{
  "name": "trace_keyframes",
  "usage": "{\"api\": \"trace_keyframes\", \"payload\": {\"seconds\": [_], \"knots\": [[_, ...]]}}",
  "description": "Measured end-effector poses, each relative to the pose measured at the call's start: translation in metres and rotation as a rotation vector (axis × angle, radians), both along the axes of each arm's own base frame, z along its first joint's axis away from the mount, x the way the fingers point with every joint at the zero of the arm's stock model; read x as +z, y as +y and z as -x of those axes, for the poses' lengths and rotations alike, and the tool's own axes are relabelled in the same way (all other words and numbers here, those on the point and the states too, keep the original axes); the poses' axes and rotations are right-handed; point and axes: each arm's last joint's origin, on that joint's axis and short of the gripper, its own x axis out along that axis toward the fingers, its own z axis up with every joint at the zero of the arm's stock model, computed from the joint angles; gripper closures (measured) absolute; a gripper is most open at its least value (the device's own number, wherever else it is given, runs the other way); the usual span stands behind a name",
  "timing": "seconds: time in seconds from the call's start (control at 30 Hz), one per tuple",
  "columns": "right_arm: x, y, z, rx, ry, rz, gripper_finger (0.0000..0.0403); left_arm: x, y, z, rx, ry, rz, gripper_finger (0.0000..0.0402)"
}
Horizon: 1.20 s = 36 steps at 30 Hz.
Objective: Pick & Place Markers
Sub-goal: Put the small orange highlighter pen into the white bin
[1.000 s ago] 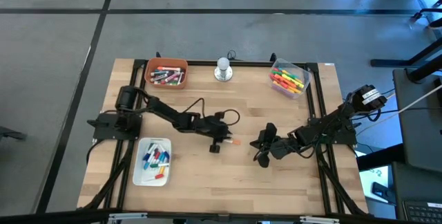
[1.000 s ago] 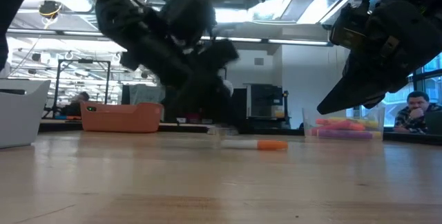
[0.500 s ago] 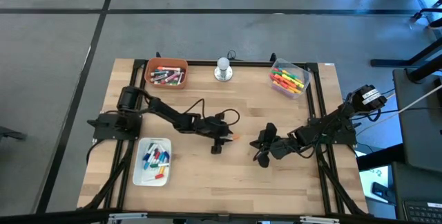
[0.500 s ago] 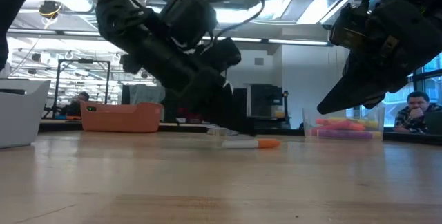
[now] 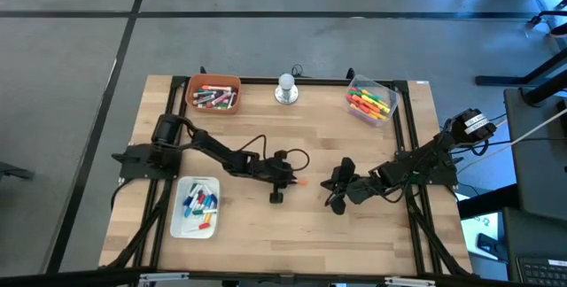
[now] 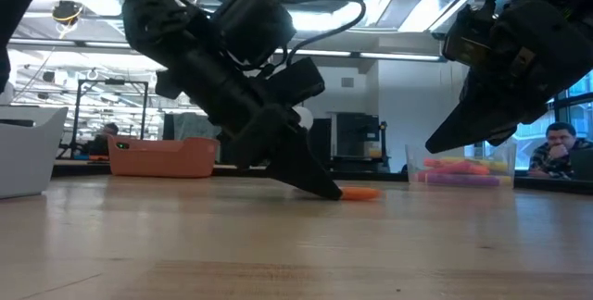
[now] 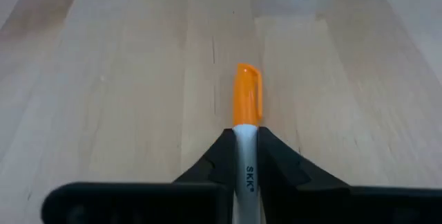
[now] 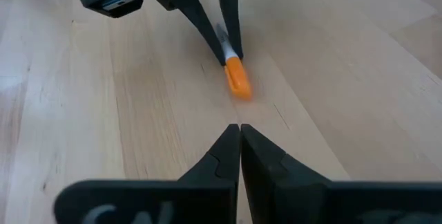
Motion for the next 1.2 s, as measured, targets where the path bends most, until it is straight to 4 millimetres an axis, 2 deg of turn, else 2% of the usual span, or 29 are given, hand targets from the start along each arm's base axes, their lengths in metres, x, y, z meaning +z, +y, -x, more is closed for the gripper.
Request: {"api": "trace_keyframes", "payload": {"seconds": [0.17,0.27,0.33,0.47,0.57,0.67,0.8,0.9,1.1,1.2], "knots": [[0.000,0.000,0.000,-0.010,-0.003,-0.018,0.0389,0.006,0.001,0.003,0.073,0.004,-0.047,0.0371],[0.000,0.001,0.000,0.004,0.003,-0.031,0.0389,0.025,-0.002,0.014,0.134,0.046,-0.122,0.0369],[0.000,0.001,0.000,0.019,0.009,-0.042,0.0389,0.049,-0.010,0.026,0.189,0.060,-0.163,0.0369],[0.000,0.001,0.000,0.021,0.011,-0.043,0.0389,0.101,-0.033,0.073,0.300,0.120,-0.142,0.0370],[-0.001,0.001,0.000,0.021,0.011,-0.043,0.0389,0.133,-0.047,0.115,0.389,0.153,0.000,0.0370],[0.000,0.001,0.000,0.018,0.010,-0.049,0.0389,0.151,-0.059,0.157,0.444,0.235,0.145,0.0369],[0.000,0.001,0.000,0.006,0.007,-0.065,0.0389,0.158,-0.074,0.203,0.540,0.328,0.199,0.0369],[0.000,0.002,0.000,0.004,0.007,-0.068,0.0389,0.154,-0.086,0.225,0.616,0.397,0.232,0.0369],[0.000,0.002,0.000,-0.008,0.003,-0.086,0.0389,0.128,-0.110,0.241,0.696,0.521,0.295,0.0362],[0.000,0.002,0.000,-0.013,0.002,-0.094,0.0389,0.115,-0.114,0.246,0.718,0.627,0.266,0.0362]]}}
